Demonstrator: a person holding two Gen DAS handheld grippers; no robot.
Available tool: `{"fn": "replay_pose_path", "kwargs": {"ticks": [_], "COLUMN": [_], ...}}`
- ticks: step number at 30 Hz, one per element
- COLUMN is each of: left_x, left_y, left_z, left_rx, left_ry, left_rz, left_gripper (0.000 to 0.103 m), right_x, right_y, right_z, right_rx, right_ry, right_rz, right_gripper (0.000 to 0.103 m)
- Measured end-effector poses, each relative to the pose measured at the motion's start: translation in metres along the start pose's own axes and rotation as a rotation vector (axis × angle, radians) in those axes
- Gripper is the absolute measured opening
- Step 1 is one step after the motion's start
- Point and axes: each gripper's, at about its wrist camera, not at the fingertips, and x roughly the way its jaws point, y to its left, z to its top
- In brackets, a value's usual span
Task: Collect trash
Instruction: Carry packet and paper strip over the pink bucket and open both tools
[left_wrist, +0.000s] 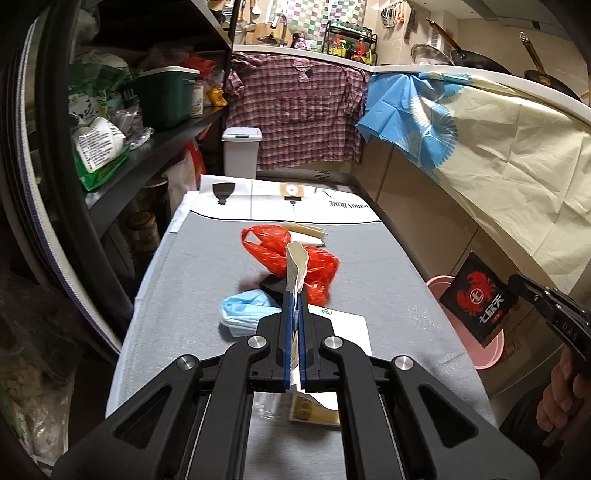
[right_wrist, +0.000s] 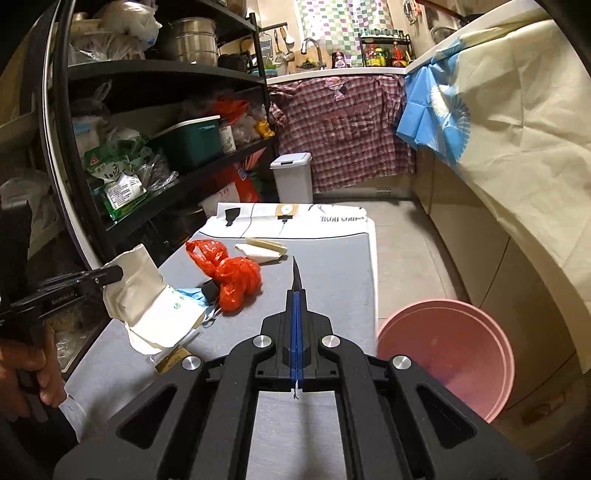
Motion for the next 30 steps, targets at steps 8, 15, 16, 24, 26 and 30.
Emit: {"fn": "replay_pose_path", "kwargs": {"ticks": [8, 15, 16, 24, 26, 30], "left_x": [0.004, 0.01, 0.012, 0.025, 0.029, 0.037], "left_y": [-0.028, -0.055, -0.06, -0.097, -0.105, -0.124], "left_z": [0.002, 0.002, 0.003, 0.007, 0.007, 0.007], "left_rx": [0.014, 0.038, 0.042, 0.074, 0.081, 0.098], "left_ry": [0.006, 0.016, 0.018, 0.027, 0.033, 0.042], "left_rz": [-0.037, -0.066, -0.072, -0.114, -0.123, -0.16], "left_gripper": [0.002, 0.002, 0.002, 0.002, 0.002, 0.002], "right_x": [-0.018, -0.026, -0.026, -0.03, -0.029, -0.03], "right_y": [-0.029, -0.057, -0.061, -0.093, -0.099, -0.114], "right_z": [0.006, 0.005, 0.005, 0.003, 0.001, -0.002], "right_rx": [0.019, 0.059, 0.064, 0.105, 0.116, 0.132], "right_ry": [-0.025, -0.04, -0.041, -0.06, -0.06, -0.064], "right_rz": [-0.038, -0.075, -0.079, -0.126, -0.138, -0.193], "right_gripper": [0.0, 0.0, 0.0, 0.0, 0.0, 0.0]}}
